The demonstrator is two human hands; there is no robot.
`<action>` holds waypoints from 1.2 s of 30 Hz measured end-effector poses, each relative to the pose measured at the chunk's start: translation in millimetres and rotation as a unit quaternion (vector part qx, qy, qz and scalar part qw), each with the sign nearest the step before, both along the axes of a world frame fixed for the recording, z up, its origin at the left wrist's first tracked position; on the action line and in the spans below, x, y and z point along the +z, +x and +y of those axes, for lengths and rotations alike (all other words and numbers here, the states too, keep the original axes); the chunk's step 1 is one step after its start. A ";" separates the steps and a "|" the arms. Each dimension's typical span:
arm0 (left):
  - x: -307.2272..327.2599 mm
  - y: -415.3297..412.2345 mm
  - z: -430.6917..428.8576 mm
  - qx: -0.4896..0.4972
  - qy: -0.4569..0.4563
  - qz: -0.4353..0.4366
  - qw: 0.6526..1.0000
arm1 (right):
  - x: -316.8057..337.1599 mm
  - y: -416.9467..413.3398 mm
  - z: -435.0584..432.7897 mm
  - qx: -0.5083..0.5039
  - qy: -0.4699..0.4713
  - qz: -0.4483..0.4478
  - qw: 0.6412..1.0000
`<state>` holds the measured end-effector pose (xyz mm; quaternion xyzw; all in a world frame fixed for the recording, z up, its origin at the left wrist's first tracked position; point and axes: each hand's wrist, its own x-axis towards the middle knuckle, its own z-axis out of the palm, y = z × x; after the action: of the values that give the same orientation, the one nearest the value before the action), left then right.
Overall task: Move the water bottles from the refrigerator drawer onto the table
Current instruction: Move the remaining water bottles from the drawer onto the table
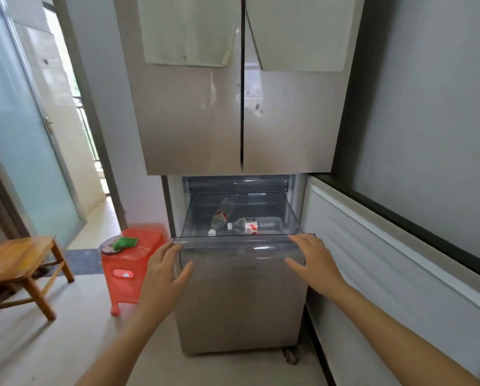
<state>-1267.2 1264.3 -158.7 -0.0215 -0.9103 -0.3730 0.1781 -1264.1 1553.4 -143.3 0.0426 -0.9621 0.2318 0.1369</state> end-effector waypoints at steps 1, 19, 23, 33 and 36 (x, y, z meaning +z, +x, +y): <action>2.2 -7.9 3.5 0.011 0.001 0.001 1.000 | 1.5 -16.1 1.5 0.010 0.001 0.005 1.000; -23.4 -282.7 8.0 -0.103 -0.085 -0.111 0.985 | -20.0 -289.8 0.8 0.033 0.145 -0.135 0.980; -50.7 -344.3 30.2 -0.164 -0.194 -0.280 0.926 | -38.2 -336.7 -16.4 0.044 0.204 -0.178 0.962; -96.4 -416.9 70.6 -0.107 -0.171 -0.374 0.905 | -100.4 -404.0 -15.7 0.061 0.231 -0.239 0.941; -111.1 -427.6 75.7 -0.086 -0.157 -0.398 0.900 | -116.0 -419.1 -10.8 0.078 0.241 -0.246 0.936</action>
<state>-1694.8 1340.0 -269.8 0.0229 -0.9466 -0.2165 -0.2377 -1683.1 1542.6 -259.3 0.0909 -0.9864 0.0064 -0.1367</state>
